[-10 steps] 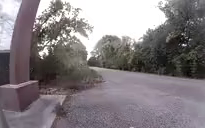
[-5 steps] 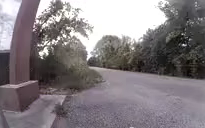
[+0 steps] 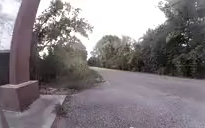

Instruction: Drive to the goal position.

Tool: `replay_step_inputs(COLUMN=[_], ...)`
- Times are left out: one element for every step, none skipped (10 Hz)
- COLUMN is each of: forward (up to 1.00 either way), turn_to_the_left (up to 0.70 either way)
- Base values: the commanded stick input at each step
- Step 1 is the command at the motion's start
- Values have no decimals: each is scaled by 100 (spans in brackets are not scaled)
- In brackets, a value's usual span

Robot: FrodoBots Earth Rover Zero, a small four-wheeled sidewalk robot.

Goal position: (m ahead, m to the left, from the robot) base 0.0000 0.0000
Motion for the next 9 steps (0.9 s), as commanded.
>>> replay_step_inputs(forward=[5,5,5,5,5,5,5,5,5], turn_to_the_left=[0,0,0,0,0,0,0,0,0])
